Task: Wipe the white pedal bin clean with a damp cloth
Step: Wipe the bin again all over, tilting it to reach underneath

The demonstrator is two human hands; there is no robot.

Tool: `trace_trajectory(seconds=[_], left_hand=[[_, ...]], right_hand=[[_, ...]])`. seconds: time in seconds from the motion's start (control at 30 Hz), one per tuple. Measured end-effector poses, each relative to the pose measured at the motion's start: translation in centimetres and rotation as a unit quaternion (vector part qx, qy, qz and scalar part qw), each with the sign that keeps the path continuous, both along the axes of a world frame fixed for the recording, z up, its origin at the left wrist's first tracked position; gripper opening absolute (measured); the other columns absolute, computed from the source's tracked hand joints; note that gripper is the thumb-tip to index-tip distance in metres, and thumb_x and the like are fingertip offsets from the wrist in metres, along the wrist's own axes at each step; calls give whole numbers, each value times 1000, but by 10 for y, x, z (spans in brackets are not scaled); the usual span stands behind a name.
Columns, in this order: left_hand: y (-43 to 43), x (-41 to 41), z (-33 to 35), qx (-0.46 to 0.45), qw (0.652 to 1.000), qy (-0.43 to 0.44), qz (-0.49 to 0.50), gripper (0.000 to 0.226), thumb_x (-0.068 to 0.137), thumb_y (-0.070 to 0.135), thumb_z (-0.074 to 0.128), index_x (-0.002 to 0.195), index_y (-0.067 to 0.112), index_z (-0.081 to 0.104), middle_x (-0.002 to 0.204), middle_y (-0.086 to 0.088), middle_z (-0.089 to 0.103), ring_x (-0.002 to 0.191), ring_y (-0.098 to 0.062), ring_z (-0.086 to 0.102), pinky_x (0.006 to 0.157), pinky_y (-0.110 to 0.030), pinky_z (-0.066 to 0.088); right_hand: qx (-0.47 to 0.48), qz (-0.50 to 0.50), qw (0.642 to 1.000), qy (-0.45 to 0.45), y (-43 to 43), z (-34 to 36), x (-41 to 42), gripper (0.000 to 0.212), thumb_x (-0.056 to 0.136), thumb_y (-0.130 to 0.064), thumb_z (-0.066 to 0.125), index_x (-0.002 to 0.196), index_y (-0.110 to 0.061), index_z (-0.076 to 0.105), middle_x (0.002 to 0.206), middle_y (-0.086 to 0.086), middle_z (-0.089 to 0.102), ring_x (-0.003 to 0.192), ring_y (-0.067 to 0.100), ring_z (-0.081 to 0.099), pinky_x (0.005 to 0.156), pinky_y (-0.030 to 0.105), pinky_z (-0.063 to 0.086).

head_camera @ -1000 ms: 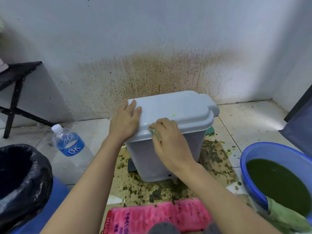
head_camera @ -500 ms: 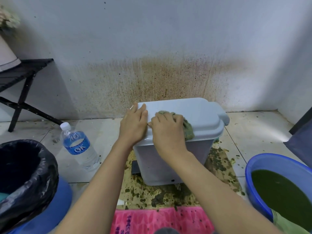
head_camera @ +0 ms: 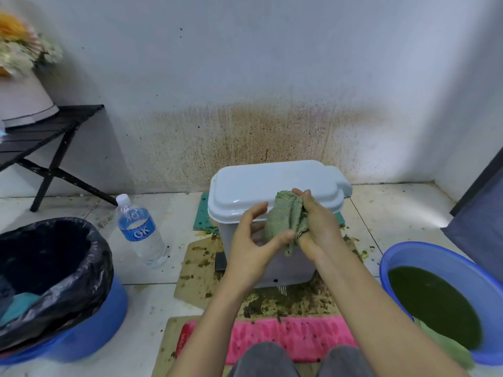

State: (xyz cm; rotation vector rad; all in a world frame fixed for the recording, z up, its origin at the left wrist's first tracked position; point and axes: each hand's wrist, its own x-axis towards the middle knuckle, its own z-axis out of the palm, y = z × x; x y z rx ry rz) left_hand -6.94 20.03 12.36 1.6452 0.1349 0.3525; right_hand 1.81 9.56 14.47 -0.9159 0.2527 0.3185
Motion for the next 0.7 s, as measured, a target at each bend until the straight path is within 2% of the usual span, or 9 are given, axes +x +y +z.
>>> trace_trajectory(seconds=[0.07, 0.17, 0.27, 0.33, 0.43, 0.47, 0.53, 0.63, 0.7], left_hand=[[2, -2, -1, 15, 1000, 8, 3, 70, 72, 25, 89, 132, 26, 53, 124, 6, 60, 109, -6, 61, 90, -30, 57], [4, -9, -1, 67, 994, 24, -78, 90, 65, 30, 94, 139, 36, 43, 132, 18, 53, 114, 7, 56, 86, -13, 50], [1, -21, -4, 100, 985, 9, -138, 97, 61, 25, 96, 141, 36, 41, 141, 22, 48, 127, 7, 48, 98, -15, 47], [-4, -26, -3, 129, 985, -9, -118, 79, 68, 18, 92, 135, 28, 50, 137, 16, 56, 126, 1, 53, 102, -24, 49], [-3, -28, 7, 83, 993, -37, -71, 27, 87, 10, 75, 114, 10, 70, 124, 6, 69, 115, -7, 64, 97, -30, 54], [0, -28, 12, 41, 996, -36, -75, 17, 92, 12, 70, 107, 7, 73, 119, 3, 72, 110, -9, 67, 92, -27, 55], [8, -27, 23, -19, 996, -14, -90, 15, 96, 16, 63, 97, 7, 75, 101, -1, 76, 95, -13, 69, 82, -22, 56], [18, -23, 41, -12, 991, 31, -129, 16, 99, 17, 58, 89, 10, 67, 83, 0, 68, 81, -12, 64, 72, -20, 52], [20, -19, 51, 25, 981, 67, -178, 16, 100, 18, 56, 92, 7, 63, 84, -3, 64, 81, -15, 61, 74, -24, 49]], right_hand=[[24, 4, 999, 26, -5, 2, -8, 31, 103, -35, 44, 104, -13, 66, 107, 16, 69, 93, 31, 68, 70, 45, 57], [70, 4, 995, 69, -15, 7, -18, 36, 102, -37, 43, 117, -11, 63, 117, 19, 65, 109, 35, 62, 85, 52, 52], [136, 9, 984, 114, -26, 11, -26, 39, 104, -33, 41, 117, -3, 61, 111, 18, 64, 117, 33, 56, 87, 49, 46], [150, 11, 981, 121, -31, 10, -29, 36, 104, -30, 42, 113, -1, 62, 116, 18, 64, 123, 33, 54, 94, 50, 44], [145, 57, 982, 106, -43, 7, -35, 36, 102, -32, 46, 129, -11, 58, 131, 14, 62, 123, 29, 57, 92, 46, 50], [127, 88, 984, 85, -48, 4, -38, 35, 101, -34, 49, 125, -13, 60, 128, 13, 65, 117, 29, 62, 87, 44, 53], [19, 138, 990, 6, -57, -5, -42, 33, 96, -37, 57, 118, -13, 63, 121, 14, 69, 105, 29, 68, 80, 43, 57], [-187, 178, 957, -132, -70, -17, -46, 65, 76, -52, 74, 133, -26, 56, 139, 6, 56, 124, 24, 56, 103, 49, 46], [-251, 222, 919, -206, -75, -17, -45, 81, 65, -62, 79, 137, -42, 49, 148, -10, 44, 136, 12, 40, 109, 39, 38]])
